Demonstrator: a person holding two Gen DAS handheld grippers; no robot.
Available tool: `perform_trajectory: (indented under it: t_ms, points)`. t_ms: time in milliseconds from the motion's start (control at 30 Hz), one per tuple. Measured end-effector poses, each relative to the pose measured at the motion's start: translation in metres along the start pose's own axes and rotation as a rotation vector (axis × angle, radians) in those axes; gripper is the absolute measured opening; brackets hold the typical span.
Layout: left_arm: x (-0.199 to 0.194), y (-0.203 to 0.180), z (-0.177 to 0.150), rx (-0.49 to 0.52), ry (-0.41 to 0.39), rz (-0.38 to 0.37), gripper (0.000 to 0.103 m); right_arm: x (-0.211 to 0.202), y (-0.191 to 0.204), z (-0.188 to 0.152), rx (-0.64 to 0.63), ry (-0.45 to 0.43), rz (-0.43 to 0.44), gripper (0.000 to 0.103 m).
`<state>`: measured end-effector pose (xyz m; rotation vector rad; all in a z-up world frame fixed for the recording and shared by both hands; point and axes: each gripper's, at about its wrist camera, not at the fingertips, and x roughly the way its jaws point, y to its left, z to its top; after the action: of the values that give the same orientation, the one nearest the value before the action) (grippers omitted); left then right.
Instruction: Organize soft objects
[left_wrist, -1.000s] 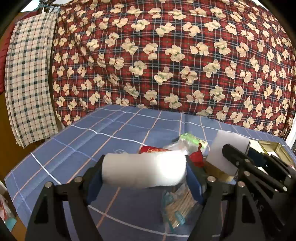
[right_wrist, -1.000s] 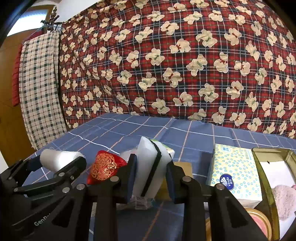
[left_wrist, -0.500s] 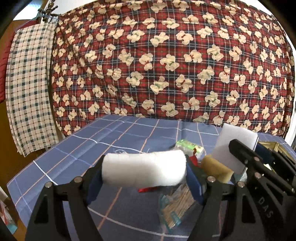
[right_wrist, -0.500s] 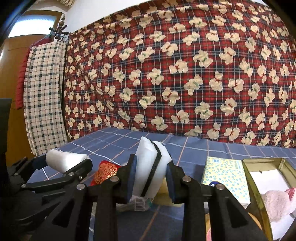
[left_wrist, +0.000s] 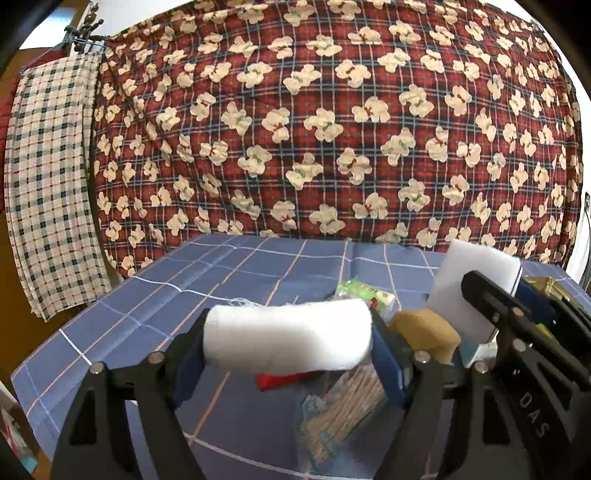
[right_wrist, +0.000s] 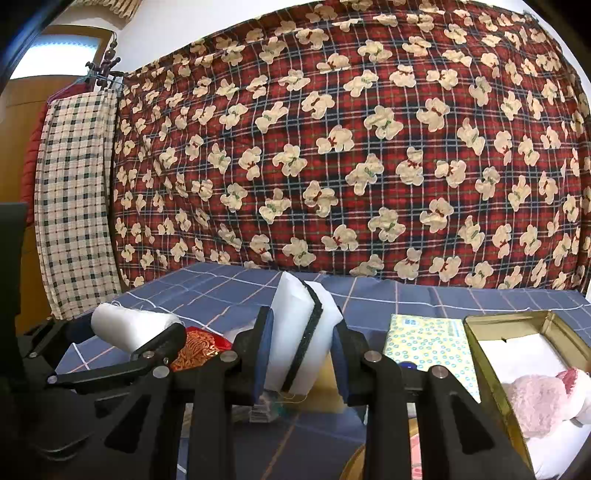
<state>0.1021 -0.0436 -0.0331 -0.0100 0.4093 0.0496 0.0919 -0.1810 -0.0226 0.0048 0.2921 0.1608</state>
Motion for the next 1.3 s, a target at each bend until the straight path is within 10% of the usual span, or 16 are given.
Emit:
perform_trajectory:
  t_ms: [1300]
  points:
    - [-0.008, -0.04, 0.001, 0.014, -0.044, -0.066, 0.079, -0.026, -0.035, -0.001, 0.031, -0.068, -0.09, 0.033]
